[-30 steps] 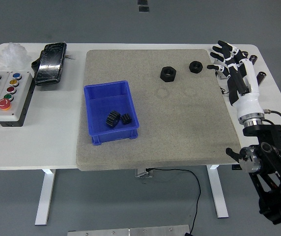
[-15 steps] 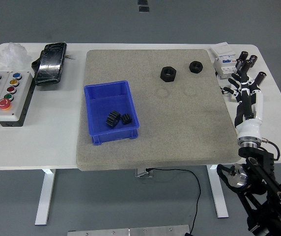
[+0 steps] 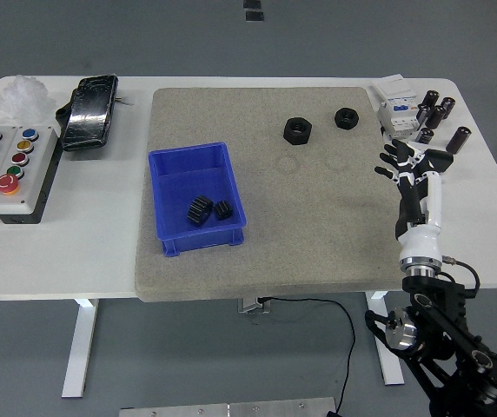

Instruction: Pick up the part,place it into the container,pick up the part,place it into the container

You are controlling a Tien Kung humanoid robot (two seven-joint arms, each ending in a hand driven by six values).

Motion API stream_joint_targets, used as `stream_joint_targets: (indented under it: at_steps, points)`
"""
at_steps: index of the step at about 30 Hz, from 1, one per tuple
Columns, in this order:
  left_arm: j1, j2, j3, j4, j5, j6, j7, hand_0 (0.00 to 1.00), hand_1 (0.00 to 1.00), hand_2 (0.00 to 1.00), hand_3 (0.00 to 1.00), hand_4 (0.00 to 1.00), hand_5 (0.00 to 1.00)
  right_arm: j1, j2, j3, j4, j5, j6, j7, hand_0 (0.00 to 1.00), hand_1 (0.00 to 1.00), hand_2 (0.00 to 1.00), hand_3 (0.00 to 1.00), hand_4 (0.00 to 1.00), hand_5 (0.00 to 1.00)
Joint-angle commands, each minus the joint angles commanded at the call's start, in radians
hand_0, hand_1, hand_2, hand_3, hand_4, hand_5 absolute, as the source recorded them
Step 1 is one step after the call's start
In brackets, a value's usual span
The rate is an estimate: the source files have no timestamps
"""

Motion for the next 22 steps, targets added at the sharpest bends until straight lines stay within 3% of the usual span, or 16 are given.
stream_joint_targets:
  at_steps: [11, 16, 22]
  points:
    - [0.002, -0.001, -0.005, 0.0, 0.001, 0.002, 0.001, 0.614, 0.545, 0.55, 0.615, 0.613, 0.344, -0.006, -0.034, -0.053, 0.066, -0.102, 0.022, -0.1, 0.596, 0.656, 0.649, 0.624, 0.873, 0.687]
    - [0.002, -0.004, -0.005, 0.0, 0.001, 0.002, 0.001, 0.614, 0.545, 0.551, 0.615, 0.613, 0.344, 0.004, -0.031, -0.004, 0.049, -0.162, 0.029, -0.16, 0.599, 0.654, 0.65, 0.626, 0.855, 0.673]
    - [-0.002, -0.004, -0.004, 0.0, 0.001, 0.001, -0.001, 0.614, 0.545, 0.551, 0.615, 0.613, 0.344, 0.012, -0.032, 0.084, 0.023, -0.149, 0.043, -0.167, 0.599, 0.654, 0.65, 0.626, 0.855, 0.673]
